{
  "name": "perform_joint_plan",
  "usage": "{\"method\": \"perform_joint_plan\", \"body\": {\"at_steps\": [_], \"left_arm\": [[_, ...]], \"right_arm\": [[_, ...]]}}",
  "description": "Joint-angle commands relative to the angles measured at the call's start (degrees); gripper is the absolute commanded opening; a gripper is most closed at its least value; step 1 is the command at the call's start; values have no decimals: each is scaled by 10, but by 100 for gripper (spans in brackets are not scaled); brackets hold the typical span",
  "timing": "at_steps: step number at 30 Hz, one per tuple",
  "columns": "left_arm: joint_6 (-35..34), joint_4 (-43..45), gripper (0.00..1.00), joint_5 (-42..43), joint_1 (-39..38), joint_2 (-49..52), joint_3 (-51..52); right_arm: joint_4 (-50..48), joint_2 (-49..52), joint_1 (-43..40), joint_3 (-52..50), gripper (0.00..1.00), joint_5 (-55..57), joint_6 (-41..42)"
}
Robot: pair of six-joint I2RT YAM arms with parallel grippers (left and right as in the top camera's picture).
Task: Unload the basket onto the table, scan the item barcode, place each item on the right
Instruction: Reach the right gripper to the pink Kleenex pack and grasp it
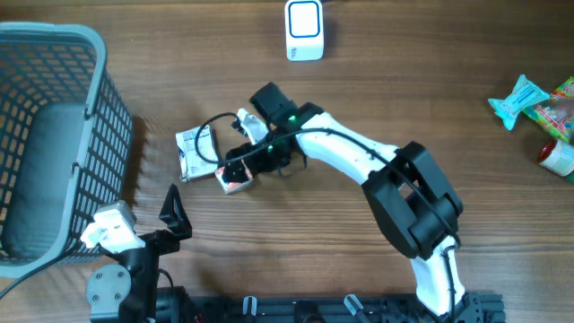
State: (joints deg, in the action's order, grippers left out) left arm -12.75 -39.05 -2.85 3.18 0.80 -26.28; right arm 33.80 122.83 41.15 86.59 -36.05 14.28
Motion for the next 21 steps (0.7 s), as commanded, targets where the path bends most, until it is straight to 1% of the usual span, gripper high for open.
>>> {"method": "perform_joint_plan", "body": {"at_steps": [1,2,3,4,5,6,7,8,9,10,13,14,17,19,20,21], "left_arm": [[-1,2,100,9,4,-3,4],[-1,2,100,9,4,-3,4],[-1,2,100,9,4,-3,4],[-1,2,100,9,4,-3,4],[-1,2,100,9,4,-3,4],[-1,2,100,9,4,-3,4],[-1,2,100,9,4,-3,4],[-1,2,100,9,4,-3,4],[-1,2,100,9,4,-3,4],[-1,2,100,9,4,-3,4],[-1,2,100,9,4,-3,4],[-1,2,100,9,4,-3,4],[-1,2,100,9,4,-3,4],[-1,2,100,9,4,-3,4],[-1,2,100,9,4,-3,4],[-1,2,100,9,4,-3,4]], "right_arm": [[-6,37,9,0,99,73,24],[-9,46,9,0,99,73,25],[-10,56,9,0,88,73,24],[-12,68,9,0,71,71,24],[-15,75,9,0,43,64,21],[-22,75,9,0,22,59,15],[-27,75,8,0,12,46,7],[-31,75,7,0,7,33,3],[-31,71,4,0,5,19,-7],[-29,63,-4,2,5,5,-8],[-15,-6,-50,6,5,-97,-38],[-10,-28,-58,6,5,-110,-43],[16,-129,-78,6,5,-105,-85],[43,-211,-78,6,4,-70,-106],[76,-259,-77,6,4,-52,-141],[92,-286,-76,4,4,-46,-163]]}}
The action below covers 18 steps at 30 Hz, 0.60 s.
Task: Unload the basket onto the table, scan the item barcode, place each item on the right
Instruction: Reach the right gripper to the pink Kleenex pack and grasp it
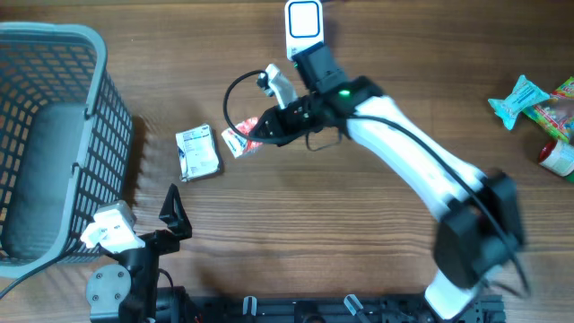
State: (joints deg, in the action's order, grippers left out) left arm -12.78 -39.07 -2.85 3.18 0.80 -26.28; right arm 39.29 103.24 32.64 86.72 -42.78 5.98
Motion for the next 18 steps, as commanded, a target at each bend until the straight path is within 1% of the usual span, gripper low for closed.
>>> {"method": "perform_joint_plan", "body": {"at_steps": [1,3,5,7,8,9,10,11,12,13,14,15,17,18], "left_arm": [[-1,2,100,9,4,-3,4],[-1,2,100,9,4,-3,4],[-1,2,100,9,4,-3,4],[-1,2,100,9,4,-3,4],[-1,2,100,9,4,-3,4],[-1,2,100,9,4,-3,4],[-1,2,100,9,4,-3,4],[-1,2,100,9,4,-3,4],[-1,2,100,9,4,-3,4],[-1,2,100,9,4,-3,4],[-1,2,100,9,4,-3,4],[-1,2,100,9,4,-3,4],[-1,2,100,9,4,-3,4],[-1,2,100,9,4,-3,4]], "right_arm": [[53,-116,9,-2,4,25,-107],[65,-169,9,-27,4,30,-176],[51,-209,9,-70,4,28,-245],[-59,-217,9,-139,4,38,-353],[-181,-208,9,-188,4,60,-355],[-278,-197,9,-220,4,58,-353],[-355,-184,9,-239,4,54,-339],[-422,-168,9,-246,4,36,-308],[-472,-153,9,-246,4,-7,-295],[-512,-144,9,-246,4,-82,-308],[-542,-138,9,-246,4,-157,-338],[-566,-134,9,-246,4,-235,-394],[-574,-134,8,-246,5,-317,-481],[-577,-134,8,-246,4,-342,-479]]}}
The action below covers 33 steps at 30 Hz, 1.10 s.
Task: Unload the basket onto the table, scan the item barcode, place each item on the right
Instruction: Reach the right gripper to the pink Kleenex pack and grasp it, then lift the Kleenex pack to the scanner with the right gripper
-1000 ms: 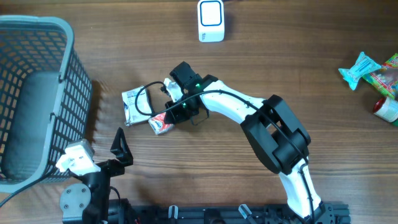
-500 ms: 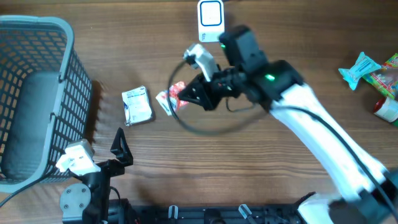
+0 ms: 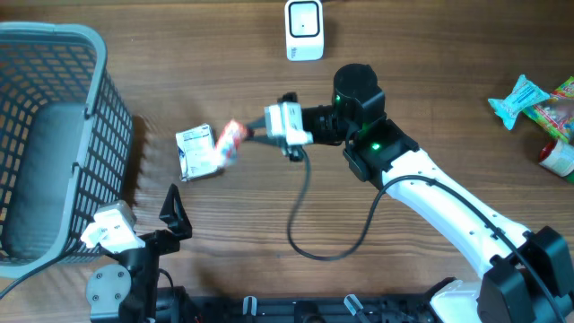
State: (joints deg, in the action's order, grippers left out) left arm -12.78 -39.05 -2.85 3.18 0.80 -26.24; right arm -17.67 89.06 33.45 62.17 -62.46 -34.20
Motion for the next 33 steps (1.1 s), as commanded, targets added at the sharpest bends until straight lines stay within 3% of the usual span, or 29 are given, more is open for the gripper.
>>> {"method": "perform_joint_plan", "body": {"at_steps": [1,6,12,13,17,21,23,25,27,28,29,30,33], "left_arm": [[-1,2,100,9,4,-3,3],[-1,2,100,9,4,-3,3],[-1,2,100,9,4,-3,3],[-1,2,100,9,4,-3,3],[-1,2,100,9,4,-3,3],[-1,2,100,9,4,-3,3],[-1,2,100,9,4,-3,3],[-1,2,100,9,4,-3,3],[-1,2,100,9,4,-3,3],[-1,2,100,9,4,-3,3],[-1,2,100,9,4,-3,3],[-1,2,100,9,4,-3,3],[-1,2,100,9,4,-3,3]], "right_arm": [[-7,7,0,0,5,-163,-76],[-9,7,-1,0,4,-202,-70],[-8,7,0,0,5,-176,3],[-8,7,0,0,5,-134,56],[52,7,-1,0,5,320,544],[183,7,-1,0,5,376,852],[257,7,-1,0,5,373,1096],[291,7,-4,0,5,382,1285],[277,7,-16,0,5,381,1406],[262,9,-24,0,11,381,1443],[232,16,-36,0,11,380,1464],[199,29,-47,0,5,370,1482],[13,100,-83,0,5,318,1529]]}}
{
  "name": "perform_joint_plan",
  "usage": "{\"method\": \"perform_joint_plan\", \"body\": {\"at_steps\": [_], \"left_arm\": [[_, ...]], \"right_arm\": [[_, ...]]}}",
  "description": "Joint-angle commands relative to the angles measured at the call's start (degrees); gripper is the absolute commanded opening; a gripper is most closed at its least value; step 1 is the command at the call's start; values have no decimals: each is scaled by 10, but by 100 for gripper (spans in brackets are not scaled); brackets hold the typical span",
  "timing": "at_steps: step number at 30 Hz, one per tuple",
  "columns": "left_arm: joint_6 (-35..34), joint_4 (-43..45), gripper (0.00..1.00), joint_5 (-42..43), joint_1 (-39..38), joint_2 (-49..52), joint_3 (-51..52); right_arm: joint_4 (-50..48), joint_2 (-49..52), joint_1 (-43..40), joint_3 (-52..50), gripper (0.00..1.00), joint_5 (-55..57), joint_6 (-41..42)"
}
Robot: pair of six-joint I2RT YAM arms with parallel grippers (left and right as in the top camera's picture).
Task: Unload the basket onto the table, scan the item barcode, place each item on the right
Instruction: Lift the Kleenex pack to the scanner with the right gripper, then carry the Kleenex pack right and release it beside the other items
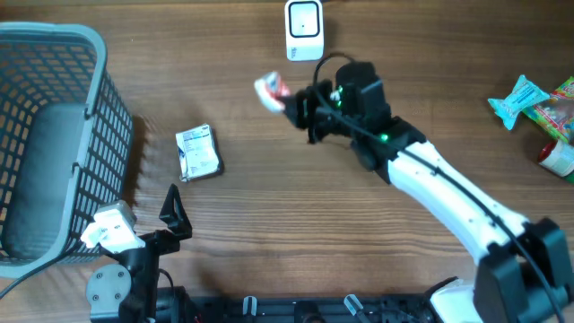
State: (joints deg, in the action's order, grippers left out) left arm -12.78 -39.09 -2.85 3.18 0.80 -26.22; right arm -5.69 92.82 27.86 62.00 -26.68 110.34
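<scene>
My right gripper [285,97] is shut on a small red and white packet [272,88], held up just left of and below the white barcode scanner [304,30] at the table's far edge. The right arm reaches in from the lower right. A white packet with a printed label [198,152] lies flat on the wood near the basket. My left gripper [173,213] rests at the near left edge; its fingers look parted with nothing between them.
A large grey mesh basket [54,135] fills the left side. Several colourful snack packets [538,112] lie at the right edge. The left arm's base sits at the bottom left.
My right gripper has moved with the red and white packet from beside the white labelled packet up and right, to just below the scanner. The left arm has not moved.
First my right gripper was low on the table, on the red and white packet next to the white labelled one. Then it held that packet raised, then turned near the labelled packet, and now holds it close to the scanner.
</scene>
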Motion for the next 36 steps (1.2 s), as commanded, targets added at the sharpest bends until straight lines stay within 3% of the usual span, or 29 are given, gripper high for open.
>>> {"method": "perform_joint_plan", "body": {"at_steps": [1,3,6,13,21,25,28,32,36], "left_arm": [[-1,2,100,9,4,-3,3],[-1,2,100,9,4,-3,3],[-1,2,100,9,4,-3,3],[-1,2,100,9,4,-3,3],[-1,2,100,9,4,-3,3],[-1,2,100,9,4,-3,3],[-1,2,100,9,4,-3,3],[-1,2,100,9,4,-3,3],[-1,2,100,9,4,-3,3]], "right_arm": [[-207,101,-42,5,5,-56,83],[-314,174,-69,34,5,-61,83],[-316,260,-99,125,4,-65,83],[-219,398,-114,344,5,-47,83],[-145,433,-114,372,5,-34,82],[-150,431,-116,372,5,-24,-111],[-48,392,-125,372,5,-50,-216],[96,263,-150,372,5,-11,-305],[416,95,-208,372,5,241,-388]]}}
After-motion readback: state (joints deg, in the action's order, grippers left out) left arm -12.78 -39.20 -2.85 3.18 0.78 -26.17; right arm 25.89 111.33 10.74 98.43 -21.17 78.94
